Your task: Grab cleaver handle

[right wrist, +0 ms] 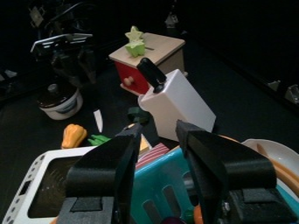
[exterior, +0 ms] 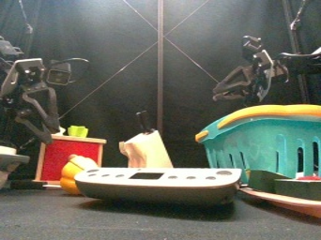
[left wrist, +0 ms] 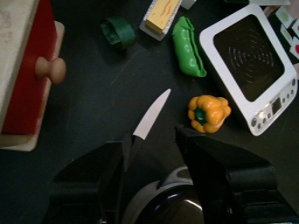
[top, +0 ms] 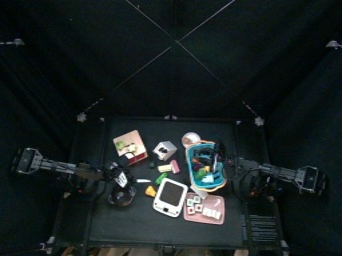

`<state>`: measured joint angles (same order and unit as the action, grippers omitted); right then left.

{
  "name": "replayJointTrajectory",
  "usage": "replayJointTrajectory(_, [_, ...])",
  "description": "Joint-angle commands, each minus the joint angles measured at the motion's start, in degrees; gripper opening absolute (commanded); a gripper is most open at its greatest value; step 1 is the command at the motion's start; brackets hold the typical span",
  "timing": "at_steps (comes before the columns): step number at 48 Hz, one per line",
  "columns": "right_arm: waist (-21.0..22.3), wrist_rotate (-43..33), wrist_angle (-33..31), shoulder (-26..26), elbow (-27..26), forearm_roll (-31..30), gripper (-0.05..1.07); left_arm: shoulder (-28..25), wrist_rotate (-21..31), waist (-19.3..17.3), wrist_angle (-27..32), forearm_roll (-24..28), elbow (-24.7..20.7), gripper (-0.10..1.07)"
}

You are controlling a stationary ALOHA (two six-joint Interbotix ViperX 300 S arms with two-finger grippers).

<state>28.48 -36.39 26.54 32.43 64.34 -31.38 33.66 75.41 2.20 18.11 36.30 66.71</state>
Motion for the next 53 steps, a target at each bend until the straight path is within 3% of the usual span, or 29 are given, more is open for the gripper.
replayJointTrajectory(1, [0.18, 0.0, 0.26, 0.26, -0.53, 0.09, 0.78, 0.0, -0.09, 0.0, -1.85, 0.18, -1.67, 0.83])
replayJointTrajectory(8, [0.18, -0.09, 0.26, 0.26, -0.79, 0.18, 0.78, -0.44, -0.62, 0.0, -6.68, 2.11, -3.16, 0.83])
replayJointTrajectory(15, [0.18, -0.09, 0.18, 0.09, -0.79, 0.26, 0.77, -4.31, -2.37, -0.09, -11.34, 8.09, -6.86, 0.83])
replayJointTrajectory(25, [0.18, -0.09, 0.26, -0.09, -0.62, 0.09, 0.78, -15.21, -4.57, -1.23, -11.95, 15.56, -16.26, 0.83])
replayJointTrajectory(37, [0.18, -0.09, 0.26, 0.35, 0.0, 0.09, 0.77, -28.83, -7.12, -5.8, -9.58, 24.61, -28.13, 0.83])
replayJointTrajectory(46, [-0.62, -0.7, -0.53, 1.05, 0.79, 0.09, 0.77, -32.52, -7.29, -7.03, -9.14, 26.72, -30.94, 0.83])
replayJointTrajectory(53, [-7.56, -0.97, -3.43, 0.35, -1.58, 0.53, 0.77, -32.34, -7.03, -6.94, -8.61, 26.72, -30.59, 0.83])
